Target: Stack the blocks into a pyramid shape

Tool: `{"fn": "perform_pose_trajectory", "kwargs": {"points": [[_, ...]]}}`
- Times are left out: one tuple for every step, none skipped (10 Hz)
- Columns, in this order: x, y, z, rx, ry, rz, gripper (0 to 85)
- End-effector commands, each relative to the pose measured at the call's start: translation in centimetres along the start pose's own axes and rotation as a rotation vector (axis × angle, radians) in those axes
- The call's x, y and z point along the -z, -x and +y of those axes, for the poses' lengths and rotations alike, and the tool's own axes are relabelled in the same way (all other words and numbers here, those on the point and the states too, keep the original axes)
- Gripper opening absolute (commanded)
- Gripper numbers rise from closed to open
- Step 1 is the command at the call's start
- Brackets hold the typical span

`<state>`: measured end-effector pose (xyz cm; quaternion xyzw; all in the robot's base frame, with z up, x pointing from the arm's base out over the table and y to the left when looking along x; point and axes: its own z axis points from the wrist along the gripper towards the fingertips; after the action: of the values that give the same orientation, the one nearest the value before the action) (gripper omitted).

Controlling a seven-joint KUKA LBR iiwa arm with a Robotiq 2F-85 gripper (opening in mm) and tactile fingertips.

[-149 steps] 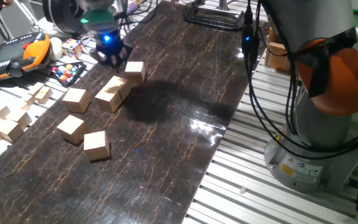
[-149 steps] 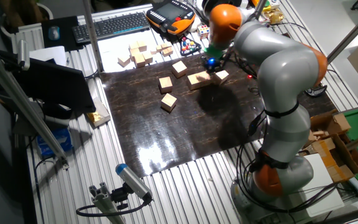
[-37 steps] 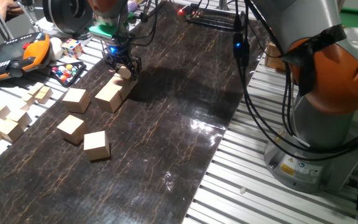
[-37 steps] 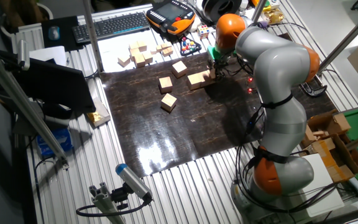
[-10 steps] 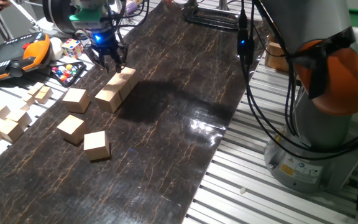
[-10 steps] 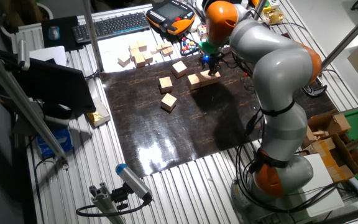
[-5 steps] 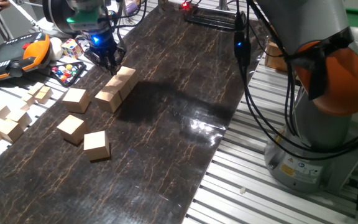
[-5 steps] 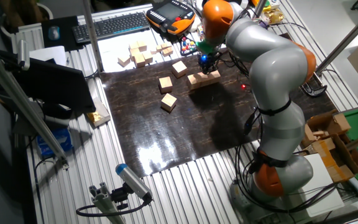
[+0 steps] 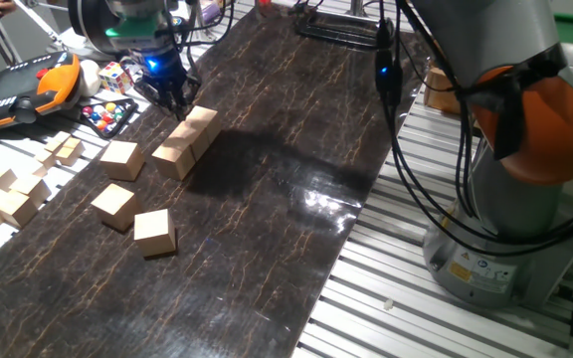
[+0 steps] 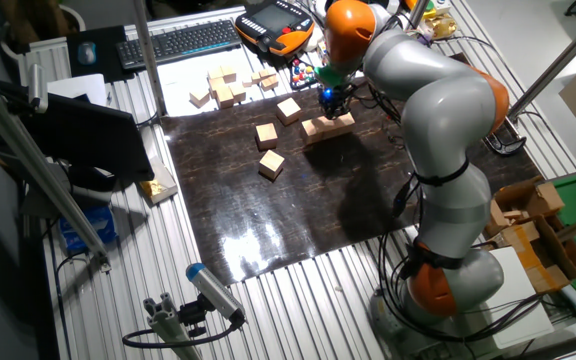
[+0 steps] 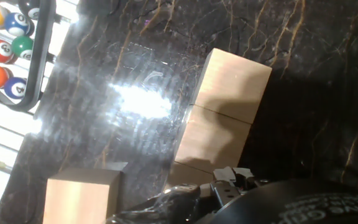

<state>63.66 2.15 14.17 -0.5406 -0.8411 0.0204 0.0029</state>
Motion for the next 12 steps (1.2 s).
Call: {"fn": "perform_pose_trajectory", "kwargs": {"points": [[-0.1, 0.0, 0.0, 0.010, 0.002, -0.002, 0.7], [-0.1, 0.0, 0.0, 0.016, -0.001, -0.006, 0.7], [-0.1, 0.0, 0.0, 0.022, -0.017, -0.021, 0.7], [-0.1, 0.0, 0.0, 0.023, -0.017, -0.019, 0.7], [-0.1, 0.0, 0.0, 0.024, -0.005, -0.009, 0.7], [-0.1, 0.0, 0.0, 0.019, 0.001, -0.012, 0.7], [-0.1, 0.0, 0.0, 0.009, 0.017, -0.007, 0.7], [-0.1, 0.0, 0.0, 0.015, 0.024, -0.007, 0.7], [-0.1, 0.0, 0.0, 0.018, 0.030, -0.012, 0.7], [-0.1, 0.0, 0.0, 0.017, 0.031, -0.010, 0.7], [0.1, -0.4, 0.5, 0.005, 0.038, 0.003, 0.7], [0.7, -1.1, 1.7, -0.011, 0.037, 0.012, 0.7]]}}
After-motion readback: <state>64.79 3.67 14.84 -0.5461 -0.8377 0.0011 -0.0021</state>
